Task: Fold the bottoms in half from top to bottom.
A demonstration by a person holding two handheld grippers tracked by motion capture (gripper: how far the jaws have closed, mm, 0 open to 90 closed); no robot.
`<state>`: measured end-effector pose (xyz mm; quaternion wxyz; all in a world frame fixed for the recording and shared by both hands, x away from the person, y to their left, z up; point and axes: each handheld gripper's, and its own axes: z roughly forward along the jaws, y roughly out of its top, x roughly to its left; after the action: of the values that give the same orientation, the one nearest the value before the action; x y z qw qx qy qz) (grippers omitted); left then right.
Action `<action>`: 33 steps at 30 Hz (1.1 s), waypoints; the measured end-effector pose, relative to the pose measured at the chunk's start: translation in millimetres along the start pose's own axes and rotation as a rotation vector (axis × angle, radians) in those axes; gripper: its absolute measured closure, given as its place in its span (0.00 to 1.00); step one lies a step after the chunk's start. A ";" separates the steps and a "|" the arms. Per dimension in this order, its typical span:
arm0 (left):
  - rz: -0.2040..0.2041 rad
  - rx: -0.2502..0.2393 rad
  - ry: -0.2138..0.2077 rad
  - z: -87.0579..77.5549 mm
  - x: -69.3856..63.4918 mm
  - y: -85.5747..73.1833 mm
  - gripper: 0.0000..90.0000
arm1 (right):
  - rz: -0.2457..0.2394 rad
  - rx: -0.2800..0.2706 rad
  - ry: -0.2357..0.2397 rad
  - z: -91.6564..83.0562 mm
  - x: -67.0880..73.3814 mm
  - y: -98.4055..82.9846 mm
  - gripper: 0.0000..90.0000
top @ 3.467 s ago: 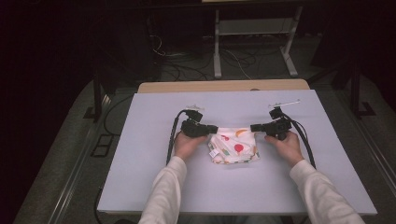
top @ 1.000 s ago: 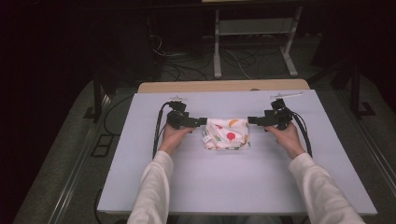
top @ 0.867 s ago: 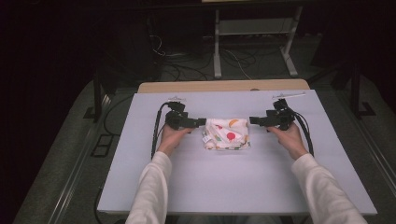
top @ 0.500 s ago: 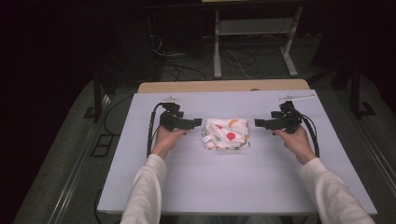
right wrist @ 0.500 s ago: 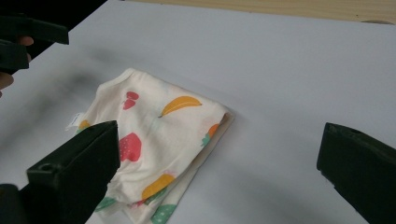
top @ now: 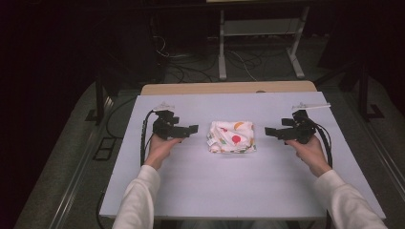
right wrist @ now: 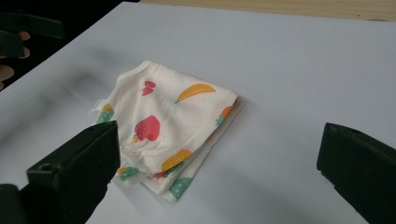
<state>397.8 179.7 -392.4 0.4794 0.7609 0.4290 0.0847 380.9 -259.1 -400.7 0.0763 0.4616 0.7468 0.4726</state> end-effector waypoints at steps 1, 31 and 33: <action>0.003 0.000 0.001 -1.4 -0.8 -1.0 0.00 | 0.003 -0.002 0.001 -0.9 0.4 -1.1 0.00; 0.061 -0.065 -0.039 -38.1 -24.2 -55.0 0.00 | -0.036 -0.043 0.030 -27.4 31.0 -56.8 0.00; 0.064 -0.073 -0.040 -40.1 -25.3 -58.5 0.00 | -0.041 -0.041 0.032 -28.8 32.4 -60.1 0.00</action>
<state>327.1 197.5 -411.1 0.5126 0.7577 0.3913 0.1002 309.8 -260.3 -421.3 0.0835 0.4368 0.7475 0.4934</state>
